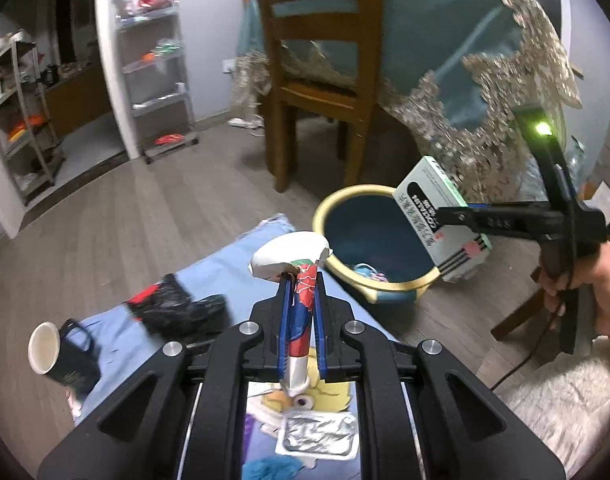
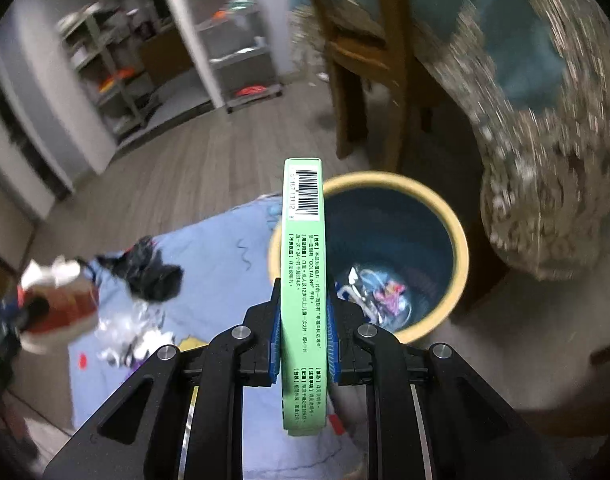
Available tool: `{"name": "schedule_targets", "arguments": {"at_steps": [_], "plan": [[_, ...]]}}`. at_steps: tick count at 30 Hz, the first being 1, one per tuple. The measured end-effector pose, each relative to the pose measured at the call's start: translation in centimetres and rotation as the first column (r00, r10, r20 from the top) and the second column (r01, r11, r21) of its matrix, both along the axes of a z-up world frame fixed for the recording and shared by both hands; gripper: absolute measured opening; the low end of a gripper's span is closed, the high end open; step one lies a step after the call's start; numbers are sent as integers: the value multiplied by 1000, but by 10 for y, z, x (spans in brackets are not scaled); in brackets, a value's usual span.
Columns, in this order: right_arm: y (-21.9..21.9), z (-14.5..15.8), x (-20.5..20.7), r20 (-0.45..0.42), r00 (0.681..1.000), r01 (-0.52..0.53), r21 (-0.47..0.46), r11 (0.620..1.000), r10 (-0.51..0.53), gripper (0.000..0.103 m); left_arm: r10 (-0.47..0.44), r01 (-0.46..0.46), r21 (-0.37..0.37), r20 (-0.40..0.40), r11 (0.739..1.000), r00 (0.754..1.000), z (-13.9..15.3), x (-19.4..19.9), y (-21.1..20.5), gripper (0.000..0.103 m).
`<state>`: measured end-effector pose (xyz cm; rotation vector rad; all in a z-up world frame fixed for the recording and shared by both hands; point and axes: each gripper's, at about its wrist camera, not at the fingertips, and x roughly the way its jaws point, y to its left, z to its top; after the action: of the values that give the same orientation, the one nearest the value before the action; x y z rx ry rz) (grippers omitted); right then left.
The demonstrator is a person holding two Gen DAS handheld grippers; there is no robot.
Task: Collect trash
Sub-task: 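Carry the wrapper and white-and-green medicine box over the bin and open both tools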
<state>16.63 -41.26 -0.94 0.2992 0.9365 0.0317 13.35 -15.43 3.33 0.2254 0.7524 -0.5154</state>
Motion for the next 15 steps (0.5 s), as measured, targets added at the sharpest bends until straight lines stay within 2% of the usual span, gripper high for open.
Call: {"name": "schedule_targets", "arguments": {"at_steps": [2,6,9,13,15], "plan": [[-15,-12,6,-33,998,54,45,998,-52,19,-28,28,9,-14,1000,1000,-7,6,-20,10],[-28,-25,11,-68,993,101,35,994,-98,19,-77,77,14,-27,997,997,-18,10,-48,10],[-38,-26,13,-60,989,138,57,989,-135,19,-107,108,35,-40,993,993,-31,19,-68,10],[-45,-26,17,-37,987,161,41,986,-159,19,-115,118,59,-48,991,992,-48,29,-80,10],[-46,-27,20,-32,986,164,35,986,-163,19,-122,125,38,-73,991,990,-58,36,-85,10]]}}
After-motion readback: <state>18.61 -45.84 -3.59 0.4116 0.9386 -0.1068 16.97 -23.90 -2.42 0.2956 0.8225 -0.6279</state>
